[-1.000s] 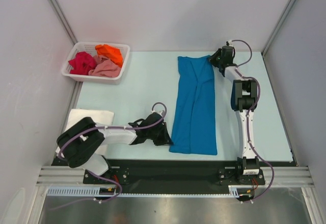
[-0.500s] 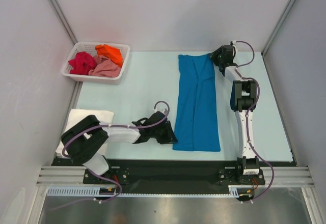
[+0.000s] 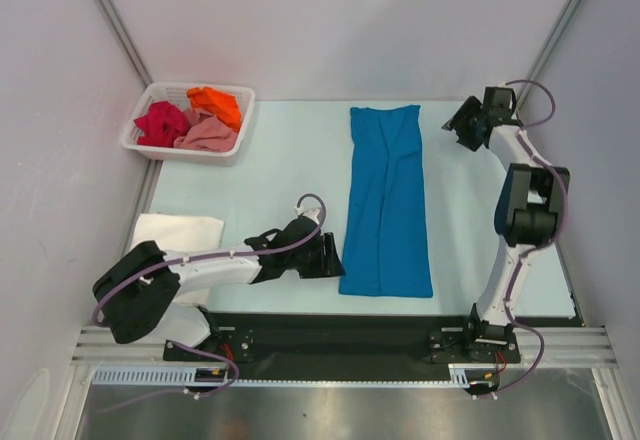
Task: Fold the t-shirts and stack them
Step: Fold the tshirt
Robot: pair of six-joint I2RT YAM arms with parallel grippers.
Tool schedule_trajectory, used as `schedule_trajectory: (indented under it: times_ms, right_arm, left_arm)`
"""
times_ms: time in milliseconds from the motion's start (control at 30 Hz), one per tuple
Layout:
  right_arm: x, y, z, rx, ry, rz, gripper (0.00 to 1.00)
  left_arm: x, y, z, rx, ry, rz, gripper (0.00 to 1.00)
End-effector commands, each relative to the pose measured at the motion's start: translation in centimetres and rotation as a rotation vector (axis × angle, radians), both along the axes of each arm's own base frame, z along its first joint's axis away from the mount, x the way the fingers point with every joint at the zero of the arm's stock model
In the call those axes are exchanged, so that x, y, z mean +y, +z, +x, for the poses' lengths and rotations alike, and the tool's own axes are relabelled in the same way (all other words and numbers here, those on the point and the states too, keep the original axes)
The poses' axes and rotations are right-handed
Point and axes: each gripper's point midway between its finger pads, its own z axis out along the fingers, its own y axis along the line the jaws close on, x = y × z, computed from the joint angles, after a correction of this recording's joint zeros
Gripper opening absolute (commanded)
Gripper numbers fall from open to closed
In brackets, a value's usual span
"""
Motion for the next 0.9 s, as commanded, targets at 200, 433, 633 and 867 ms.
schedule_trajectory:
  times_ms: [200, 433, 633, 867]
  right_arm:
    - [5.6, -1.0, -18.6, 0.196, 0.165, -0.060, 0.64]
    - [7.0, -2.9, -29.9, 0.312, 0.208, -0.065, 0.59]
    - [9.9, -3.8, -35.2, 0.391, 0.266, -0.119, 0.49]
    - [14.4, -4.6, -37.5, 0.348, 0.357, -0.056, 0.45]
  left_arm:
    - [-0.2, -1.6, -1.0, 0.006, -0.115, 0.006, 0.59]
    - [-1.0, -2.1, -0.8, 0.007, -0.146, -0.006, 0.56]
    - [-1.6, -2.5, -1.0, 0.033, -0.152, -0.032, 0.57]
    - [-0.7, -1.0, -0.3, -0.017, -0.095, -0.030, 0.54]
